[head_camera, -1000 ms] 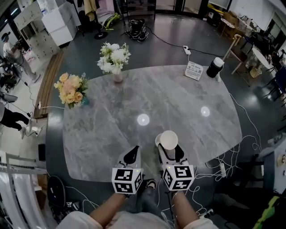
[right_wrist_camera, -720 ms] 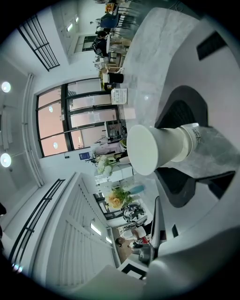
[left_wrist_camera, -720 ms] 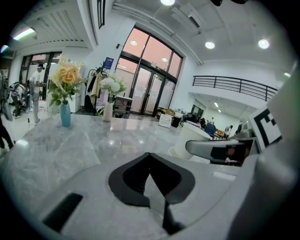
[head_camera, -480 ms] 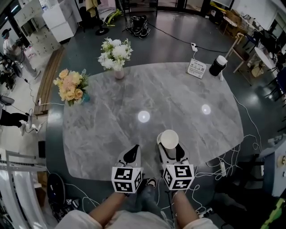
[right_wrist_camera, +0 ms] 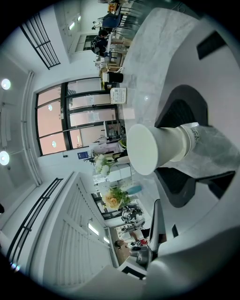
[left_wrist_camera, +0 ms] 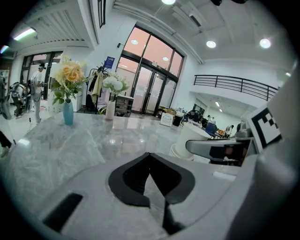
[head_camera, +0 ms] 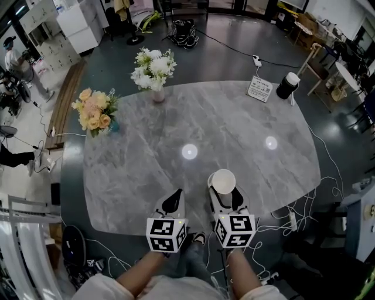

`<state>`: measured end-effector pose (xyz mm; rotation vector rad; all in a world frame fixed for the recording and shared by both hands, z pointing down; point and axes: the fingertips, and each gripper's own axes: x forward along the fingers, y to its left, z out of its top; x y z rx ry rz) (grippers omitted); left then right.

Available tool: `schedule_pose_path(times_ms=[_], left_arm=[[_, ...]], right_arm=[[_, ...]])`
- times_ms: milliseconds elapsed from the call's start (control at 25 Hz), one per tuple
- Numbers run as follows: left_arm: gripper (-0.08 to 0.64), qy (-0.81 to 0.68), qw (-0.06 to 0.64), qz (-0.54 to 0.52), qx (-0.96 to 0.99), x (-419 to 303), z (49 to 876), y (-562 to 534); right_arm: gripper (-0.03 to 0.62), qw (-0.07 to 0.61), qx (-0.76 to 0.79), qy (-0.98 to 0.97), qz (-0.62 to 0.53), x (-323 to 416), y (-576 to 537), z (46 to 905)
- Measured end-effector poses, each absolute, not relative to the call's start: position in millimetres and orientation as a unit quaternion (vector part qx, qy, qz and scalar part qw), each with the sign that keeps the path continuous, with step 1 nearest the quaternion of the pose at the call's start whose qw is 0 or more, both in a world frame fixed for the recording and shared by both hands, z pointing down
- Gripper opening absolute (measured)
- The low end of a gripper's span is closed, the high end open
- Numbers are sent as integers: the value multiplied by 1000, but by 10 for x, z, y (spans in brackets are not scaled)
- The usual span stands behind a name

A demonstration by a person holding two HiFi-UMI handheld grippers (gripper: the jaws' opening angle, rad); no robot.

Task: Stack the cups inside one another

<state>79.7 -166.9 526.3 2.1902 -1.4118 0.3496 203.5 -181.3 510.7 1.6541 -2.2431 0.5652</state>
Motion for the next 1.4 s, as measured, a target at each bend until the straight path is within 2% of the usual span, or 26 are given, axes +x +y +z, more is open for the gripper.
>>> schedule_pose_path(times_ms=[320, 520, 1160, 1400], left_arm=[[-5, -521, 253, 130, 804, 746, 5280, -1643], [-5, -519, 255, 130, 806, 755, 5285, -1629], [-5, -516, 250, 125, 810, 747, 5218, -1545], [-5, -513, 246, 119, 814, 737, 5140, -1481]], right_arm=[[238, 156, 588, -770, 191, 2058, -1812, 5156], [295, 165, 594, -762, 201, 2084, -1773, 5201], [290, 147, 609, -755, 193, 2118, -1670, 5063], [288, 120, 620, -753, 184, 2154, -1601, 4896]])
